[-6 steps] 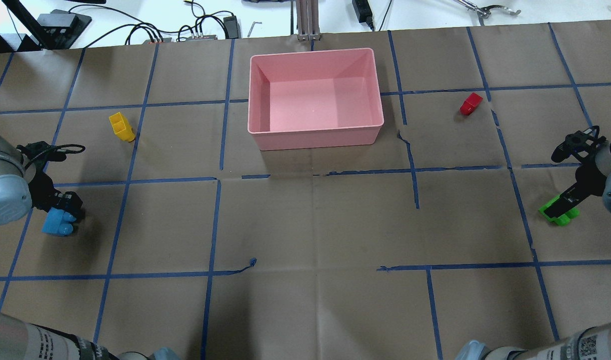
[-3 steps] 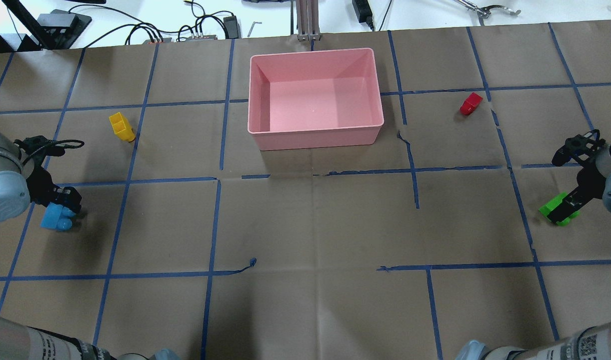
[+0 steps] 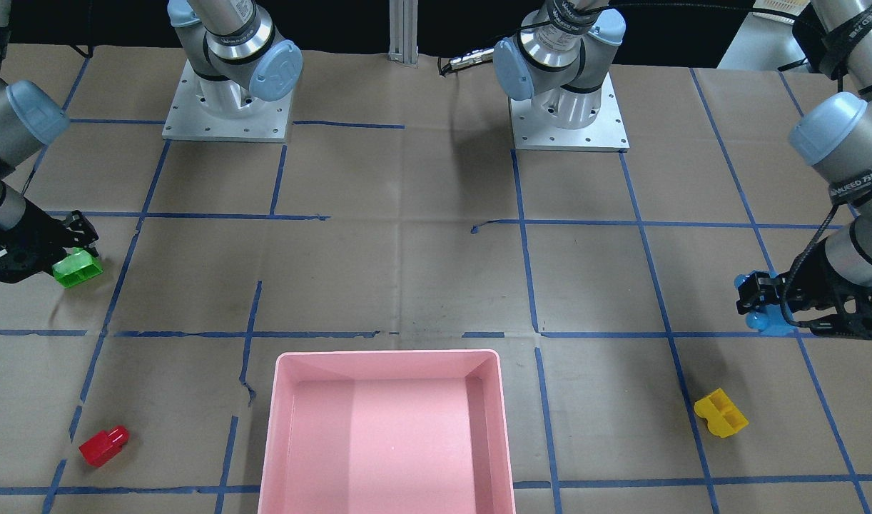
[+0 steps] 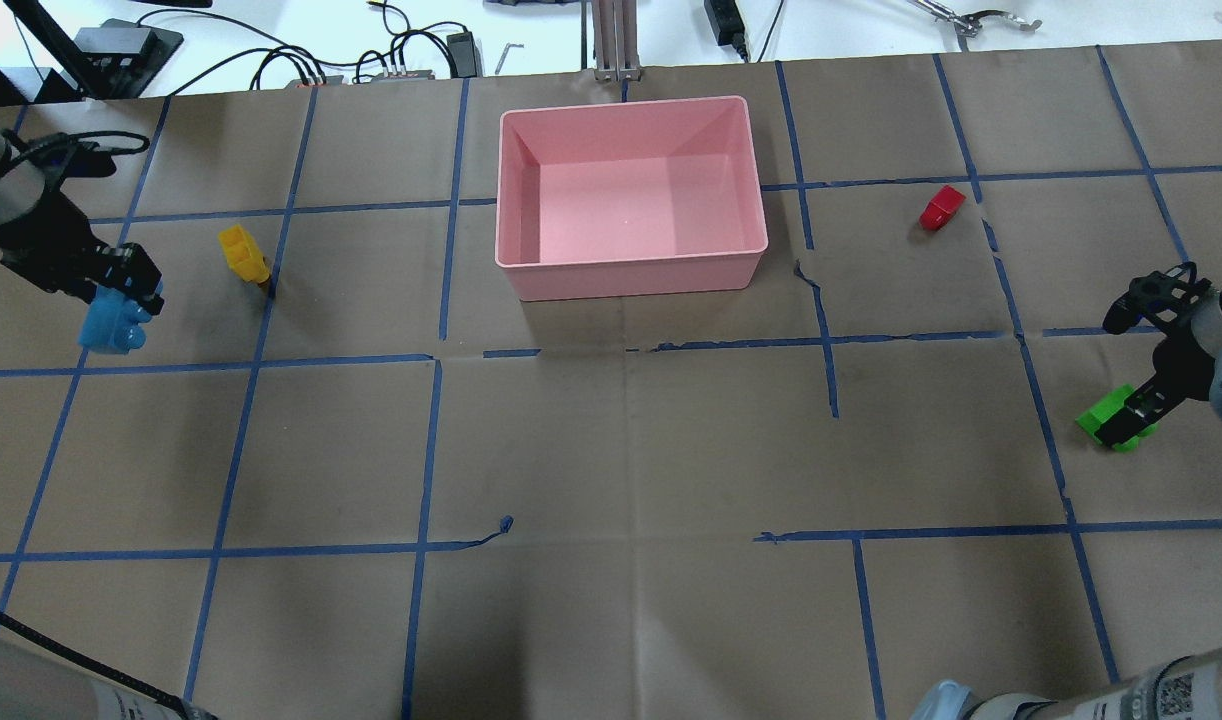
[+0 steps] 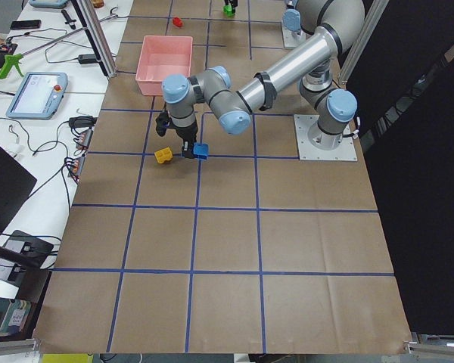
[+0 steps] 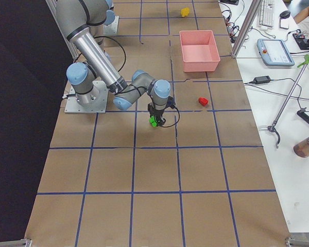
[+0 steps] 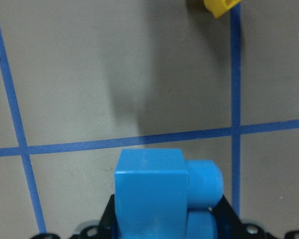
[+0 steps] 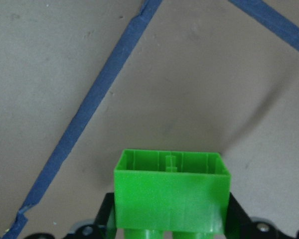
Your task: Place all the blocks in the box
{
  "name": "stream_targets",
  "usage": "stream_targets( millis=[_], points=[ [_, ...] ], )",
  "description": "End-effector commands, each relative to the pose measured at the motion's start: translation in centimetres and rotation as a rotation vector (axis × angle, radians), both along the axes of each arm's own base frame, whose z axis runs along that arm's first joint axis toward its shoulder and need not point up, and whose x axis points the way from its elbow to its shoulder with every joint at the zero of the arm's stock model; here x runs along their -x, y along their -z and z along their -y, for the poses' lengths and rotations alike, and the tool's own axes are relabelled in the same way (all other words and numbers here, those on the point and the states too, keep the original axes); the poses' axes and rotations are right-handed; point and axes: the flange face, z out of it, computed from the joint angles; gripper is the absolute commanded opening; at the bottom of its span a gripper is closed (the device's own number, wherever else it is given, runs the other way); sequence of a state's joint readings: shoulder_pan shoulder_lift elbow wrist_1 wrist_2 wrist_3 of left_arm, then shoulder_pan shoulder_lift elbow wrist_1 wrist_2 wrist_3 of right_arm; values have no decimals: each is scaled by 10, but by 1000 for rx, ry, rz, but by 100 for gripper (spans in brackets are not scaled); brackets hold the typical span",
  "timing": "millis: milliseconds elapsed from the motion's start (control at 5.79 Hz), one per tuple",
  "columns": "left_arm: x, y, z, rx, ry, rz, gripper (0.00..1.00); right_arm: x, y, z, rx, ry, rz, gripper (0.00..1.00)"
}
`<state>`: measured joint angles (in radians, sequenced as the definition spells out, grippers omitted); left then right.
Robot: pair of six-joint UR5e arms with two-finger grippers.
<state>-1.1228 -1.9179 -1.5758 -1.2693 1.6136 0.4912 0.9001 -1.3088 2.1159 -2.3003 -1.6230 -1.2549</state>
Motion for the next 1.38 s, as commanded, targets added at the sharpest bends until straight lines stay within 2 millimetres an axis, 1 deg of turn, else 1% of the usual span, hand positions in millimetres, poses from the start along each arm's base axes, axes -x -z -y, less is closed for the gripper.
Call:
stream_targets(
  millis=[0,173,345,518,691,864,1036,1209],
  points=[
    [129,-19,44,65,-150,-39,0,4,-13,7,27,9,-17,47],
    [191,-12,60,109,-199,-85,0,11,-45,21,98,29,-42,47],
    [248,-9,79,132,-273,-105,0,15,-72,33,113,111,-32,47],
    [332,5,98,163,-352,-122,0,1,-108,53,112,155,-32,48],
    [380,16,113,179,-413,-132,0,-21,-145,73,70,239,-15,48],
    [409,28,121,178,-470,-144,0,-45,-185,92,40,302,-9,48],
    [442,46,122,232,-462,-175,0,-79,-212,104,7,373,-11,48],
    [446,69,122,207,-453,-163,41,-126,-228,115,4,427,-29,49]
  ],
)
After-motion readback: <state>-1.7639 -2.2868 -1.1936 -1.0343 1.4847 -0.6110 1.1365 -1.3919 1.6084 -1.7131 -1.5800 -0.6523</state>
